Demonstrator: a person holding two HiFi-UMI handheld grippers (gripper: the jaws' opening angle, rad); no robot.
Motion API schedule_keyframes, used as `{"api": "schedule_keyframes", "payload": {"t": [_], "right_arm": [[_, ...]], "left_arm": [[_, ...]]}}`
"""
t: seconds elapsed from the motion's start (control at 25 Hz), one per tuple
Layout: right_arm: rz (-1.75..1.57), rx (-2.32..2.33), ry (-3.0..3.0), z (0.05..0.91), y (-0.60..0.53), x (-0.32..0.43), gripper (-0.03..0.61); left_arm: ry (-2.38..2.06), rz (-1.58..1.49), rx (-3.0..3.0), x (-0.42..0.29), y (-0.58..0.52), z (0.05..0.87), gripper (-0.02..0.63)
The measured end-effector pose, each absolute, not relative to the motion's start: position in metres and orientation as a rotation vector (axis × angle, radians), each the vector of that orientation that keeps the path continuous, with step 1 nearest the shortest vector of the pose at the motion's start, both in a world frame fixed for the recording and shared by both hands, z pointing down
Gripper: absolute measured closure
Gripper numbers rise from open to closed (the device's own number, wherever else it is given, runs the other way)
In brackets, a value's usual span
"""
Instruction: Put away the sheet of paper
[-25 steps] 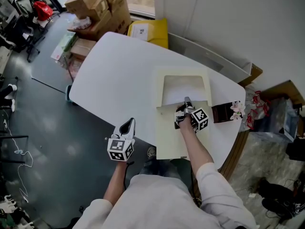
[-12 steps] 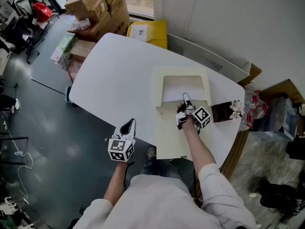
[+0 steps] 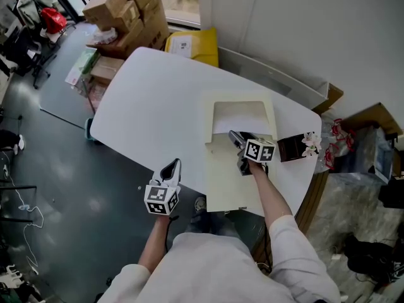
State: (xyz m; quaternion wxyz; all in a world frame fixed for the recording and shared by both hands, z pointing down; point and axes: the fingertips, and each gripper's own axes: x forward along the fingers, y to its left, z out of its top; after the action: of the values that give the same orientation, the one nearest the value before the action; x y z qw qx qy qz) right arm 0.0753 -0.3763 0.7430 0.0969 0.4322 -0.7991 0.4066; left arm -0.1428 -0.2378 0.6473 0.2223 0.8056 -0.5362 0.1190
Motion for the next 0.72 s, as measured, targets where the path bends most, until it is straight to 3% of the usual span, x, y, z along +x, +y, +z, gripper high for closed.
{"api": "schedule_keyframes", "payload": {"t": [0.32, 0.56, 0.72], "right_arm": [[0.767, 1.084, -2.162, 0.766, -0.360, 0.079, 0.327], [0.757, 1.120, -2.109, 0.774, -0.349, 0.088, 0.331], [0.738, 1.185, -2.112, 0.766, -0.343, 0.096, 0.378]], "left_arm": [[-1.477, 0.318, 2.235, -0.140, -0.240, 0.644, 0.609], [-1.467, 0.305, 2.252, -0.134, -0.244, 0.640, 0.609], [-1.464, 0.296, 2.263, -0.132, -0.246, 0.636, 0.609]]}}
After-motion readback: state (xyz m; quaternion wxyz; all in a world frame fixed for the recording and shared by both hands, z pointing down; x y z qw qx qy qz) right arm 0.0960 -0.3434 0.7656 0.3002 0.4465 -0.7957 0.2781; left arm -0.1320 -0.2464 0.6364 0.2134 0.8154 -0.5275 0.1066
